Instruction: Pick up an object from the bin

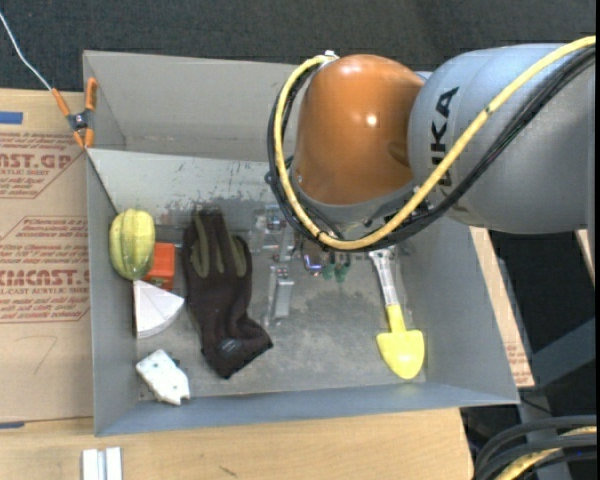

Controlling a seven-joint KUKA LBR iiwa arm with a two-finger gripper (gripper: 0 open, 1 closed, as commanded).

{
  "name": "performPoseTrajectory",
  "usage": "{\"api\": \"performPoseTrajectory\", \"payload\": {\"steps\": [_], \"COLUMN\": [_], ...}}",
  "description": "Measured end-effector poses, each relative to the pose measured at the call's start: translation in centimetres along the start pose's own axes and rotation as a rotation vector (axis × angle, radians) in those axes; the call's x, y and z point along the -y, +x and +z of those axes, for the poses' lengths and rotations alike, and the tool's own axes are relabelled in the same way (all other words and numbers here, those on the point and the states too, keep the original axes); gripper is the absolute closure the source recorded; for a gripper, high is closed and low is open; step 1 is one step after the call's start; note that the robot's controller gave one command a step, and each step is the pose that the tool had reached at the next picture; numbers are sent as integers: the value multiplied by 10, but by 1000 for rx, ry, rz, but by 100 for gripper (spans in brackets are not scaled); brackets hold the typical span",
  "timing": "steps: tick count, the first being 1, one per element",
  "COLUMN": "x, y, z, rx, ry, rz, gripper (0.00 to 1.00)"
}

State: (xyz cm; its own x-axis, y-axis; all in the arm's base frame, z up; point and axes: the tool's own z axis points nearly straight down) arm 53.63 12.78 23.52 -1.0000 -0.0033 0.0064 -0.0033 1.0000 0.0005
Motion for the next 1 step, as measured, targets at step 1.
{"api": "performPoseTrajectory", "payload": {"steps": [1], "x": [1], "y": [-2], "z": [-5], "rx": [8], "ry": [-1], "rz": [3], "gripper": [0]}}
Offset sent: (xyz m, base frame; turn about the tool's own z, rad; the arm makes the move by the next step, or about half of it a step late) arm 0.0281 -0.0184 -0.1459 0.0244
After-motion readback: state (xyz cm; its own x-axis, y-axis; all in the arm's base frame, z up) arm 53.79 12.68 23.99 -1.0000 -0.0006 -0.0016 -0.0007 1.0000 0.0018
